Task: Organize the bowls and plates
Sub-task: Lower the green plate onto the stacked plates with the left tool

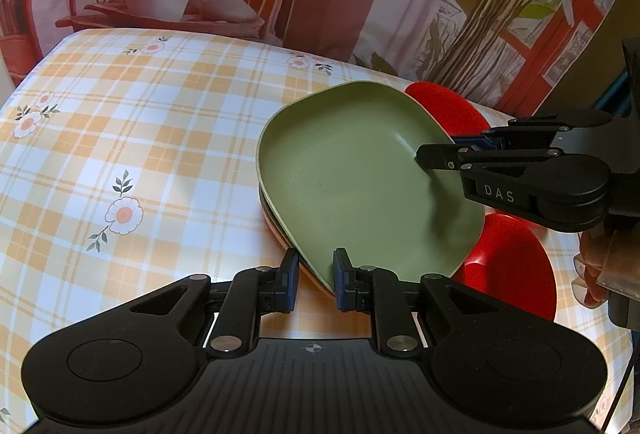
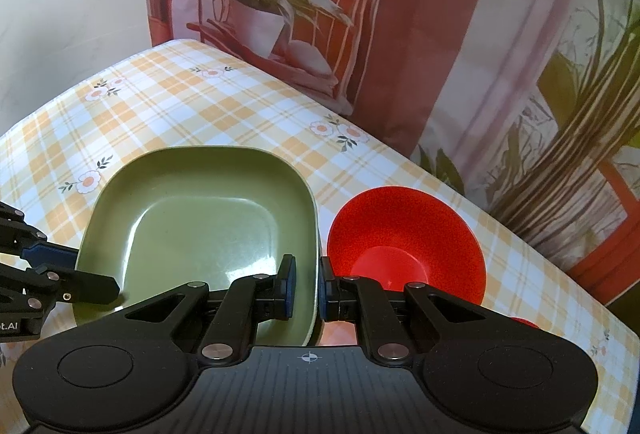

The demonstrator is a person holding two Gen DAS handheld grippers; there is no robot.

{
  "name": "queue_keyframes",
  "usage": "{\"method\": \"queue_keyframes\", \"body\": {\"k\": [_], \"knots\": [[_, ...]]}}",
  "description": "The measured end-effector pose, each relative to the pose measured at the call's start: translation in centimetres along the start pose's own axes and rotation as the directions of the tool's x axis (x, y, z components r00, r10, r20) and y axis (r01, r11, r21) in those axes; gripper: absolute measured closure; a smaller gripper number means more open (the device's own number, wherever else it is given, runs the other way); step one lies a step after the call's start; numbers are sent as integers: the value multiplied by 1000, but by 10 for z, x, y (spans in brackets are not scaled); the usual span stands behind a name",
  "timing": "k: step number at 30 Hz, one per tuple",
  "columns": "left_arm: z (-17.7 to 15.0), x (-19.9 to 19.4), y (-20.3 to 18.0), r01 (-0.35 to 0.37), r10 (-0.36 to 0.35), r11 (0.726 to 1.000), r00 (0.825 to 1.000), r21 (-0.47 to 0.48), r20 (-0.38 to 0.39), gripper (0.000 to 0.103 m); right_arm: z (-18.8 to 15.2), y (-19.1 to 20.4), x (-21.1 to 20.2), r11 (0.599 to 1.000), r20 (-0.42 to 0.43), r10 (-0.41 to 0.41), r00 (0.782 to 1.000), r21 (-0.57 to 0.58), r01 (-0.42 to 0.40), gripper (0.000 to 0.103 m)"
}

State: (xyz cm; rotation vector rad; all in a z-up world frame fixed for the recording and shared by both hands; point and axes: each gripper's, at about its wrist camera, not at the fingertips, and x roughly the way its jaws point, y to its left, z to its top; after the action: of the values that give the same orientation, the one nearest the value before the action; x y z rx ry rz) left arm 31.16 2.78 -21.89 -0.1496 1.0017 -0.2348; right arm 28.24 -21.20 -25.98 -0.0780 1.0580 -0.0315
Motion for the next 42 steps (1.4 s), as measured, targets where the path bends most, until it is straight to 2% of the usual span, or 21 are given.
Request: {"method": "queue_keyframes", "body": {"k": [24, 35, 42], "knots": [[1, -1, 6, 37, -38, 998, 999, -41, -14, 84, 0, -1, 1, 1000, -9, 6, 1000, 16, -6, 93], [0, -1, 4, 31, -32, 999, 999, -38, -7, 83, 2, -1, 4, 1000, -2, -11, 1000, 14, 11, 94], [1, 2, 3, 27, -27, 999, 1000, -32, -15, 77, 5, -3, 7, 1000, -12, -23, 1000, 6, 23, 94]]}}
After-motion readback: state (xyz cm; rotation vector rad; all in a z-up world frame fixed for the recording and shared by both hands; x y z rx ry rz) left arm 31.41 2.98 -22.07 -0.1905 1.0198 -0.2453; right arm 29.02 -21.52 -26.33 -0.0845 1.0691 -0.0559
